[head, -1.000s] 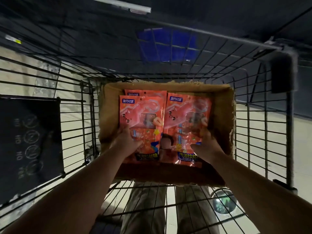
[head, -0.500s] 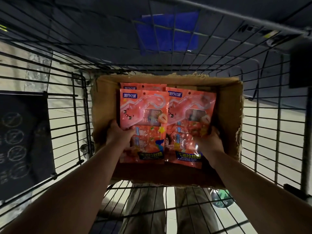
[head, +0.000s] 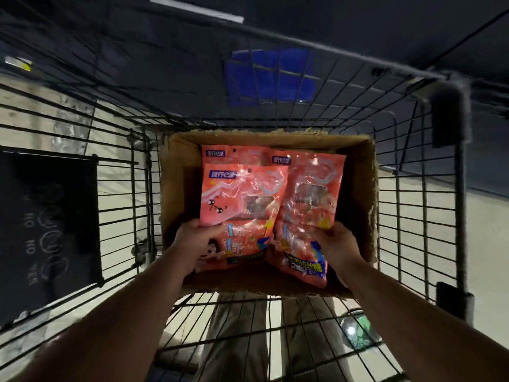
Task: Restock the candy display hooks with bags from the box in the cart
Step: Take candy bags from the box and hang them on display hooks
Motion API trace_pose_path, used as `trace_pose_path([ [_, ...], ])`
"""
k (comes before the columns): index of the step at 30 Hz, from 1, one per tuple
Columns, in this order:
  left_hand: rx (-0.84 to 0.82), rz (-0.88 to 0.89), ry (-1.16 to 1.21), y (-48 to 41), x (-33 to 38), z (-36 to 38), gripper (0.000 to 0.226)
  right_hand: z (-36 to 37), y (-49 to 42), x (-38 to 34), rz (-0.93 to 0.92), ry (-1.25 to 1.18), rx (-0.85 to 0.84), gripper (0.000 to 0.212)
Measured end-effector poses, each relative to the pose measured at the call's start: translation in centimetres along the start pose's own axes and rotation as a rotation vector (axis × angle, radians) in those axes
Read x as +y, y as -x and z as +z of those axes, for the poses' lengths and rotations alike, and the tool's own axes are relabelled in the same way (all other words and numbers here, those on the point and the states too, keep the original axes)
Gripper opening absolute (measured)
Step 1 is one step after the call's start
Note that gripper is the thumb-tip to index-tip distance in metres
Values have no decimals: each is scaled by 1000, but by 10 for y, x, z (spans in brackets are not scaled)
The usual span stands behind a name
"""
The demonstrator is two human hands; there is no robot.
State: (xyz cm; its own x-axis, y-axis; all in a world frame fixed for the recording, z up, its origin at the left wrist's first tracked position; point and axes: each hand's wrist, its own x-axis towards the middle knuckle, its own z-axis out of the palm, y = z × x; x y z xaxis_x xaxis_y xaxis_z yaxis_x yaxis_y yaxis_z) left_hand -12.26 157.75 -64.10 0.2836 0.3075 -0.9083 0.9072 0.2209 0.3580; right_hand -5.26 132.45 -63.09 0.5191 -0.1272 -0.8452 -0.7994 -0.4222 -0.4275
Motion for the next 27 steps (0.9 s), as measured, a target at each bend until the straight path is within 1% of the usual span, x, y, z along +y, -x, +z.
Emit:
trace_pose_path([
  [4,0,56,32,27,5,-5,17,-10,20,-11,-41,35,28,12],
  [6,-1,79,33,40,8,-8,23,-17,34,-17,-62,23,45,10],
  [8,-1,99,55,56,15,-12,22,-24,51,-24,-74,-23,46,11],
  [13,-31,161,103,98,36,-21,9,-40,94,-45,-69,-145,-10,12],
  [16,-46,175,128,117,45,-28,24,-50,118,-56,-101,-191,-1,16],
  [19,-82,212,125,135,57,-32,45,-60,142,-66,-121,-250,-6,10],
  [20,-87,228,127,141,62,-31,45,-64,148,-68,-139,-260,5,12],
  [22,-80,265,139,151,71,-30,36,-72,160,-72,-174,-273,31,17],
  [25,-106,321,96,165,86,-23,34,-86,179,-74,-219,-331,78,8],
  [27,-99,340,96,175,95,-17,31,-96,192,-73,-250,-383,105,8],
])
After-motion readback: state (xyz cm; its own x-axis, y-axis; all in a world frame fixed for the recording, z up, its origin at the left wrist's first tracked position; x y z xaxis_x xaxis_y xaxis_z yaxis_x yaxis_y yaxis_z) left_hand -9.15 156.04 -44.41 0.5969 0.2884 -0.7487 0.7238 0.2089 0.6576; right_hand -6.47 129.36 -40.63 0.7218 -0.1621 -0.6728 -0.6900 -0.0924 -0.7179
